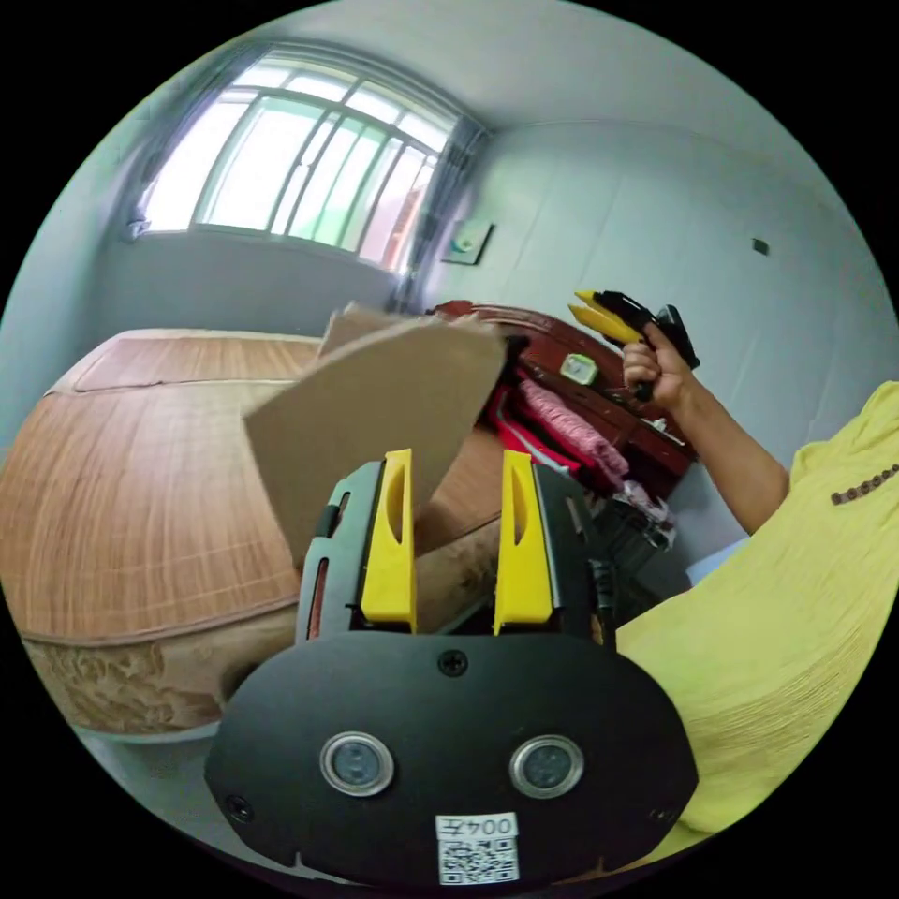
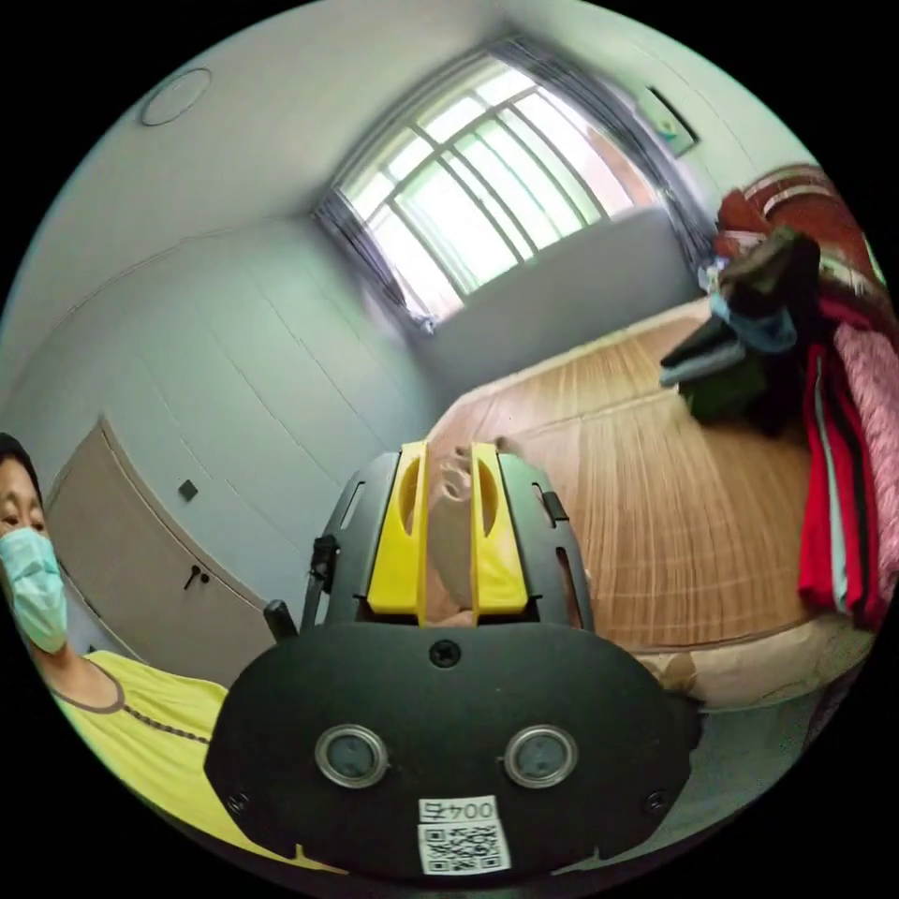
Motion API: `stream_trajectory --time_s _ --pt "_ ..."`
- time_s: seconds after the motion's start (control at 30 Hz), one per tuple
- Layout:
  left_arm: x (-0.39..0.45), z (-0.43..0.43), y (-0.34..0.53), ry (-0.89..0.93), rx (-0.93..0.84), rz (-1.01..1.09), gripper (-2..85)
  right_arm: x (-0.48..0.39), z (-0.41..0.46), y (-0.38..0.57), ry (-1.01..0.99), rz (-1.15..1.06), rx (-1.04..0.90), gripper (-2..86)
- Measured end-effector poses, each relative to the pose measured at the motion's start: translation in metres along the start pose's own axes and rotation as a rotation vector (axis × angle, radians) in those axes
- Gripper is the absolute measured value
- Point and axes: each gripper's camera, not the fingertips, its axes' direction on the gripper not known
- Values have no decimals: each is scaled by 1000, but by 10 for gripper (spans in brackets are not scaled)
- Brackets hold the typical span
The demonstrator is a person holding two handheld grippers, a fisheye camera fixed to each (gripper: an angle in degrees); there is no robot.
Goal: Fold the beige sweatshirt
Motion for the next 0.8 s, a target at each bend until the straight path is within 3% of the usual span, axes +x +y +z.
stream_trajectory --time_s 0.2,0.5,0.7,0.8 --pt "-64 34 -12 -207 -143 -6 198 39 -15 80 -61 185 -208 81" --pt "-264 94 -13 -226 -264 -580 224 46 -144 144 -15 357 -298 65" --pt "-299 123 -26 -213 -217 -628 188 39 -198 136 -25 400 -341 50" --pt "-310 139 -31 -55 -263 -688 84 33 -225 125 -25 399 -345 47"
